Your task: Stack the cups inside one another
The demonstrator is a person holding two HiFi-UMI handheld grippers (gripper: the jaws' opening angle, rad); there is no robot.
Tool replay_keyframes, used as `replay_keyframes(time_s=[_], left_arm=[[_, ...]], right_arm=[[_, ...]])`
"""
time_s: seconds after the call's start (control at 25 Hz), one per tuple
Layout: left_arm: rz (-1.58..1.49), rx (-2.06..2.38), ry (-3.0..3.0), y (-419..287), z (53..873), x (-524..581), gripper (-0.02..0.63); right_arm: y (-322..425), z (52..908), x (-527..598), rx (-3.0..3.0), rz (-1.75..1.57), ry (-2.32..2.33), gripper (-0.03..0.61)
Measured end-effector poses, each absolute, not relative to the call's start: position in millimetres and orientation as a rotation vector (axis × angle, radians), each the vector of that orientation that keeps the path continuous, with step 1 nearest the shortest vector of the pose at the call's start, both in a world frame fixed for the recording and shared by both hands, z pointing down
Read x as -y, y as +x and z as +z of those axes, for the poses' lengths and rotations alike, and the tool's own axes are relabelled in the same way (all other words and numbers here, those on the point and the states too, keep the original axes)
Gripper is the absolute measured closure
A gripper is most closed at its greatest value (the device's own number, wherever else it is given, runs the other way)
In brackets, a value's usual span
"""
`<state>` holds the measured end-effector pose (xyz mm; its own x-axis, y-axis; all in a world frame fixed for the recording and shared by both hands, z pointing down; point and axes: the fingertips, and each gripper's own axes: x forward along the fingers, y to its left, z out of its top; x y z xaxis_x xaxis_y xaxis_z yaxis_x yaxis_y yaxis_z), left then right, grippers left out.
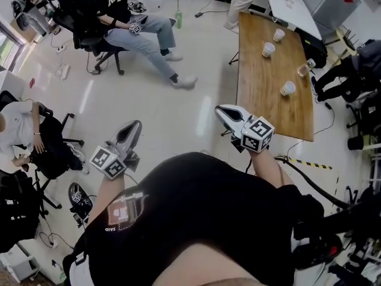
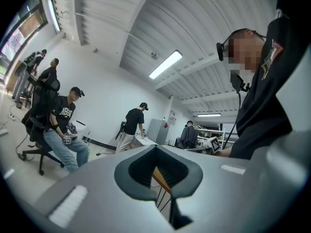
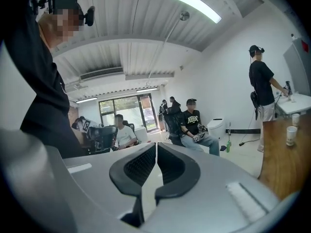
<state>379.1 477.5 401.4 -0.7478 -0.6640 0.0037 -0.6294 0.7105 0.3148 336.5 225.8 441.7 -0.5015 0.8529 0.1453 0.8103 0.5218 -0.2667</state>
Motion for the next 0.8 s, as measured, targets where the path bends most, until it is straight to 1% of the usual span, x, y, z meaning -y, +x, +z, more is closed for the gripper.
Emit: replay_keyframes(time_s=[0.2,0.48,0.68,0.8], left_arm=[[-0.428,2.788,1.077,296,398,-479,0.609],[-0.353,2.812,1.072,175,370,-454,0.609],[-0.364,2.739,1.186,91,371,-441,0.609],[-0.373,2.668,1.296,32,384,-429,0.609]], right_arm=[[257,452,-221,2.542,0.254,-1.363,0.554],[138,441,-212,2.558,0.186,-1.447,0.553],[79,437,-207,2.605,0.229,-1.363,0.552],[44,452,-186,2.652,0.257,-1.209,0.552]])
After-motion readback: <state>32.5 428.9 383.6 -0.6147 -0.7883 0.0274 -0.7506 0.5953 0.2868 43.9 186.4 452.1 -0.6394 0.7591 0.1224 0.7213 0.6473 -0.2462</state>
